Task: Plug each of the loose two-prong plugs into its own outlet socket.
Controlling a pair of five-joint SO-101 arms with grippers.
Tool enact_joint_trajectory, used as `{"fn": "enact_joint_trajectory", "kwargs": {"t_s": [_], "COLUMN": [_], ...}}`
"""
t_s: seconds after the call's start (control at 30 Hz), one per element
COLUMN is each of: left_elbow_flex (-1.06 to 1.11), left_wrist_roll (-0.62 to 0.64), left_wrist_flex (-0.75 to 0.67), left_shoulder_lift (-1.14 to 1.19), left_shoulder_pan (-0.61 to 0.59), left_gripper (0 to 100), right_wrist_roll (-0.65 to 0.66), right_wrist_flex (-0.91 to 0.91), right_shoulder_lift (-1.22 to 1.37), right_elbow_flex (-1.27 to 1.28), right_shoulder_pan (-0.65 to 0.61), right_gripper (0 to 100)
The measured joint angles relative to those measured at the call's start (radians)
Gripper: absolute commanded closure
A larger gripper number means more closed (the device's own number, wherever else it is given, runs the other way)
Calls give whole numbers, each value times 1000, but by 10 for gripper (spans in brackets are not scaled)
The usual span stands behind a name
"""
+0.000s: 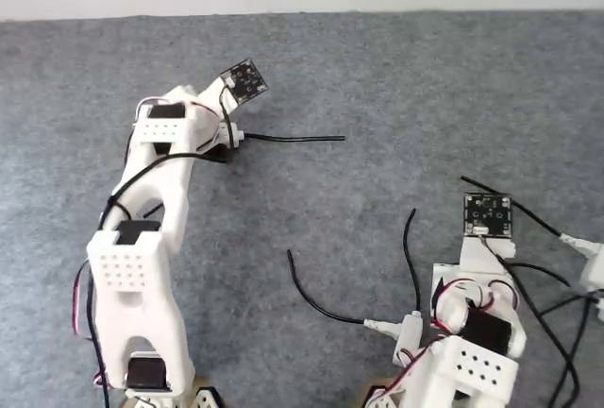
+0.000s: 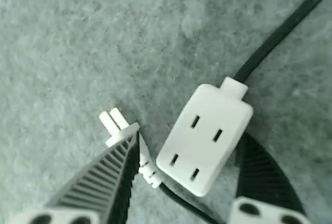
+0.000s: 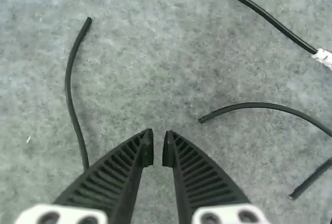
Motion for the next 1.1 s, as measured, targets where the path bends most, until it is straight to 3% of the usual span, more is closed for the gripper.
{"fn": "enact_joint_trajectory", "kwargs": {"t_s": [0.1, 0.27, 0.53, 0.97, 1.1], "left_elbow_flex": [-138, -405, -806, -821, -694], "left_wrist_roll": [-3, -3, 37, 918, 1080], "left_wrist_flex": [101, 328, 781, 856, 856], "left_shoulder_lift": [83, 227, 396, 354, 259], "left_shoulder_pan": [0, 14, 68, 97, 94], "left_gripper": [736, 961, 958, 990, 990], "right_wrist_roll": [0, 0, 0, 0, 0], "right_wrist_flex": [-8, -8, -8, -8, -8], "right_shoulder_lift": [0, 0, 0, 0, 0], "right_elbow_flex": [17, 17, 17, 17, 17], "right_shoulder_pan": [-23, -32, -32, -32, -32], "right_gripper": [947, 947, 947, 947, 947]}}
